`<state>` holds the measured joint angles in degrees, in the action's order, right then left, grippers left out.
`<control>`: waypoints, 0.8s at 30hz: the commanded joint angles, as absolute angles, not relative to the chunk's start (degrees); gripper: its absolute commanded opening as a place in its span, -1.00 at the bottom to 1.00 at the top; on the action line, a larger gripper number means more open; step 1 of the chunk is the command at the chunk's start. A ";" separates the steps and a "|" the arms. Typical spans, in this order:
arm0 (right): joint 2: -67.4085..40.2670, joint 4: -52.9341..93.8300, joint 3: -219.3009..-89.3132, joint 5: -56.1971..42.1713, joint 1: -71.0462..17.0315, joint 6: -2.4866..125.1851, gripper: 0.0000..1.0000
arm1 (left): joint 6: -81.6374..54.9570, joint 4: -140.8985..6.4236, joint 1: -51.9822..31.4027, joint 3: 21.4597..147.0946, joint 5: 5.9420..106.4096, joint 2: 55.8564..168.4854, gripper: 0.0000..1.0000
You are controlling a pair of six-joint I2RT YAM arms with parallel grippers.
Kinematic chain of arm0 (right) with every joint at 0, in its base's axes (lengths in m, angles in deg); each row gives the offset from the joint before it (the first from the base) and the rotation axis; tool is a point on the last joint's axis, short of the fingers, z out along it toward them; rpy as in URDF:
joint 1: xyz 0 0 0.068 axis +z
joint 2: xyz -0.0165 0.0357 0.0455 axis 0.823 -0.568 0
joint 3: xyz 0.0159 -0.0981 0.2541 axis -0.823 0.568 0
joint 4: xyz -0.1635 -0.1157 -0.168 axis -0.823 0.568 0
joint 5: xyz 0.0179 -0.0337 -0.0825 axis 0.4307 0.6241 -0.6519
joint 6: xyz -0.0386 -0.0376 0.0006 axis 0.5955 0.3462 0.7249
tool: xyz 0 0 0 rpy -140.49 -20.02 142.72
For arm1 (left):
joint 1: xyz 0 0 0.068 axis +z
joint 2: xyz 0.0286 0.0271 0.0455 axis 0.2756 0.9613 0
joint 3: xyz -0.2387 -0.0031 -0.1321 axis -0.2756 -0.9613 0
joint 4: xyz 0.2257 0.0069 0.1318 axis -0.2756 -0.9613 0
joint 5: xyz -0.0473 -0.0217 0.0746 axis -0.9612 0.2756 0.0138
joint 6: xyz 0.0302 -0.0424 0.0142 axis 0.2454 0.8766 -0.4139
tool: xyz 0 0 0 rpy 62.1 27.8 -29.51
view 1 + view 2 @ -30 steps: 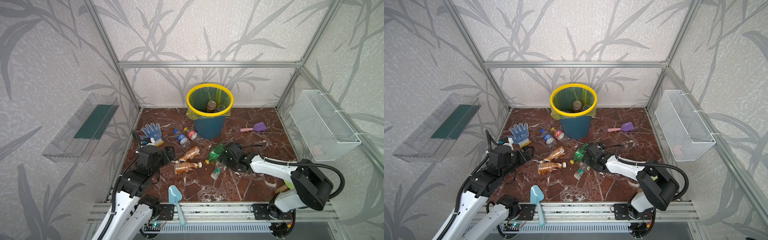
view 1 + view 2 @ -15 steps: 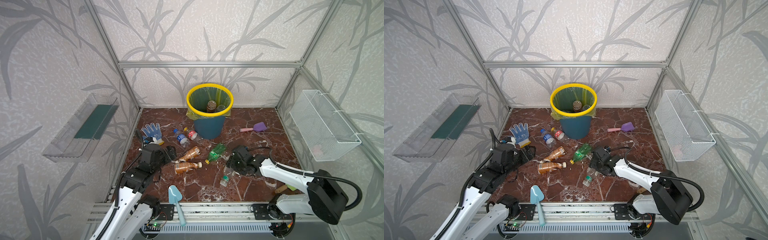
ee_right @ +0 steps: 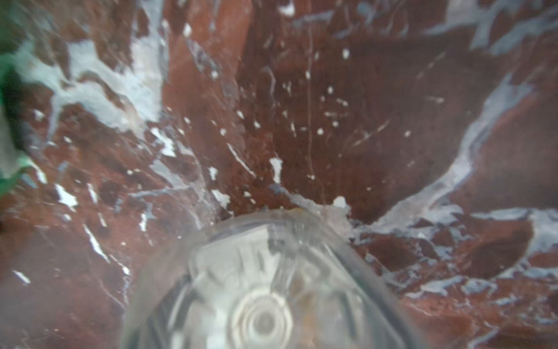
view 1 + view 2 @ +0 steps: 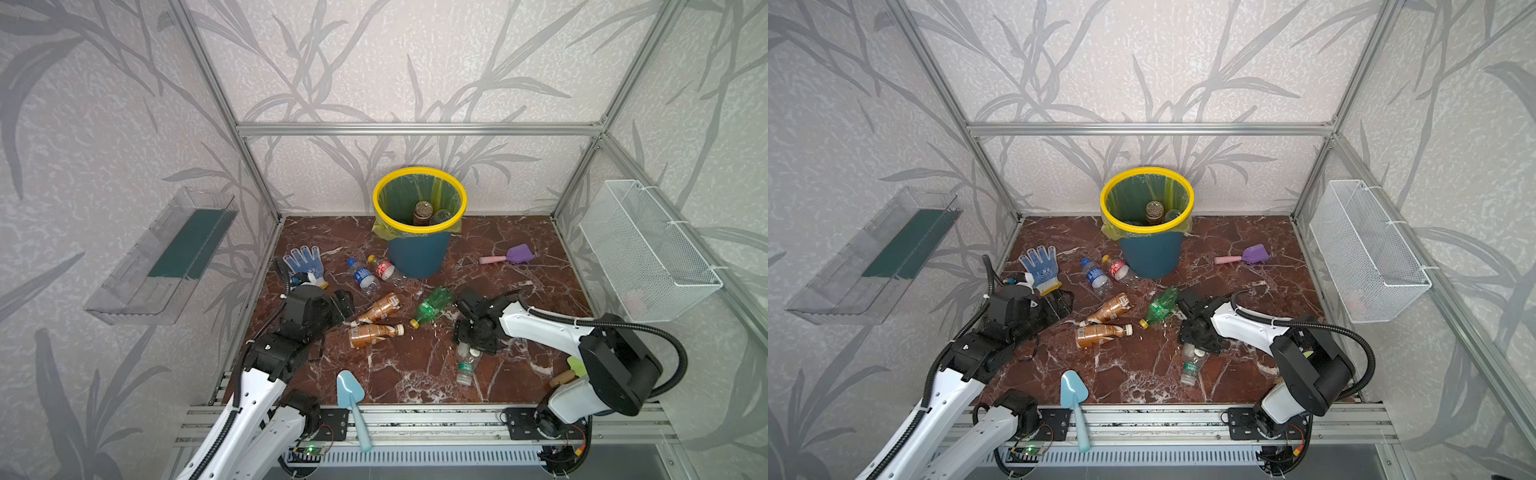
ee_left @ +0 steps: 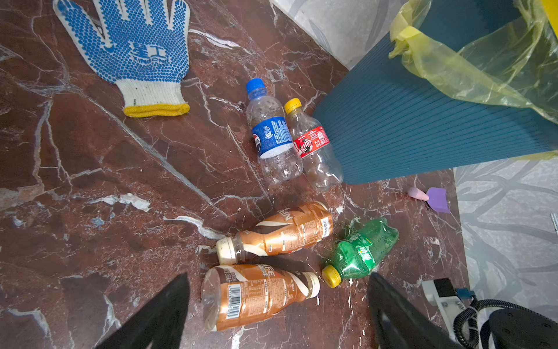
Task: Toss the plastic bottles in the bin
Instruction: 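Close the right gripper on the clear square green-cap bottle, then lift the clear square bottle off the table with the right gripper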
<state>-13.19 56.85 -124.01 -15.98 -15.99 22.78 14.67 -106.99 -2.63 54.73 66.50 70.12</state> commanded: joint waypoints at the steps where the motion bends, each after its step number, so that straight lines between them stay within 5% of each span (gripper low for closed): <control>1: -11.12 60.82 -124.76 -15.90 -15.90 23.74 0.54 | 14.43 -107.33 -2.41 54.67 66.87 69.24 0.82; 10: -4.48 62.10 -122.79 -16.26 -15.88 24.99 0.70 | 14.70 -107.04 -2.46 54.80 66.53 69.69 0.82; 24: -5.97 60.92 -121.56 -15.94 -15.92 25.26 0.44 | 15.32 -106.94 -2.44 54.52 66.35 70.04 0.82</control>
<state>-4.55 60.11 -122.27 -15.92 -15.99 24.94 14.81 -106.99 -2.63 54.73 66.32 70.26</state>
